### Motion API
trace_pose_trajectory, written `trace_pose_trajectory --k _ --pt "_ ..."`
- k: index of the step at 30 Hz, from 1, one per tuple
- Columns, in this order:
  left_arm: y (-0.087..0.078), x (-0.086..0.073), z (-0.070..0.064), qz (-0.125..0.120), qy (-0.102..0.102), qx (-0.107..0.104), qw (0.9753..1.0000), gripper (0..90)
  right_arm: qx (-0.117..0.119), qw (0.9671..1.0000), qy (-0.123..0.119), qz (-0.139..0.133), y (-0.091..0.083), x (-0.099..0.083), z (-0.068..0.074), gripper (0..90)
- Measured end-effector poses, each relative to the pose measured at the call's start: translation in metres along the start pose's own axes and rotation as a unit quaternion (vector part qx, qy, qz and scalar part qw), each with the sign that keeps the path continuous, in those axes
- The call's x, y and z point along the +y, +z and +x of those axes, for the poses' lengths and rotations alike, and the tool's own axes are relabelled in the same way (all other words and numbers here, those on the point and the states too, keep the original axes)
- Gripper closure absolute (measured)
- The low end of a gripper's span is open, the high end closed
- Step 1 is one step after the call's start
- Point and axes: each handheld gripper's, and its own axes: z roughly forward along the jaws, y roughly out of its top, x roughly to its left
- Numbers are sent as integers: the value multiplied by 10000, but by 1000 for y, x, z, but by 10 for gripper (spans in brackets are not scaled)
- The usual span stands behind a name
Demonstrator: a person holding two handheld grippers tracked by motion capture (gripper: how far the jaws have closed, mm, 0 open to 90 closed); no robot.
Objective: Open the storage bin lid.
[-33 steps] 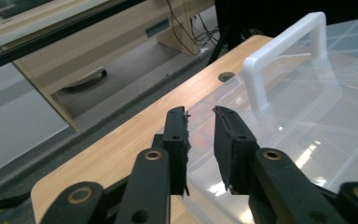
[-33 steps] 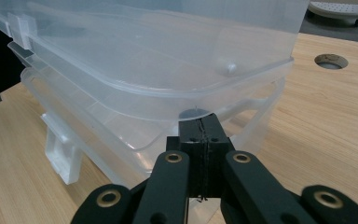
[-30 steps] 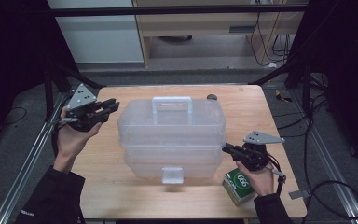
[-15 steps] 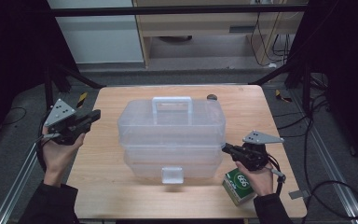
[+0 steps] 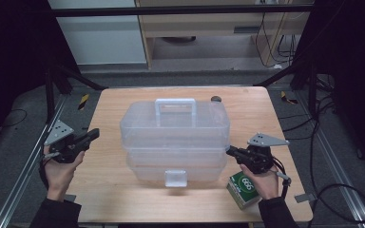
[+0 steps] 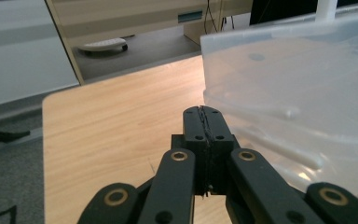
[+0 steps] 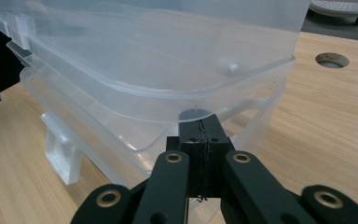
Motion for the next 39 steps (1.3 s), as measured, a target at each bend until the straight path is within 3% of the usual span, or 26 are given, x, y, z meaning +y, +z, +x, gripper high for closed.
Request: trace_pose_trajectory --k 8,12,15,22,27,39 --pt "9 -23 -5 341 64 -134 9993 897 -26 10000 -22 8 0 0 1 899" --pt "10 -27 -8 360 27 -244 9991 897 -11 10000 -13 12 0 0 0 900" --pt "12 -30 -14 407 127 -394 9983 897 -18 10000 -15 8 0 0 0 900" --pt "18 -28 -31 385 304 -843 9952 897 -3 10000 -9 16 1 0 0 900" --pt "21 -26 -42 368 302 -1152 9922 897 5 10000 3 18 1 0 0 899" --pt "23 -18 -51 209 340 -1243 9914 897 -2 10000 21 -18 1 4 1 900"
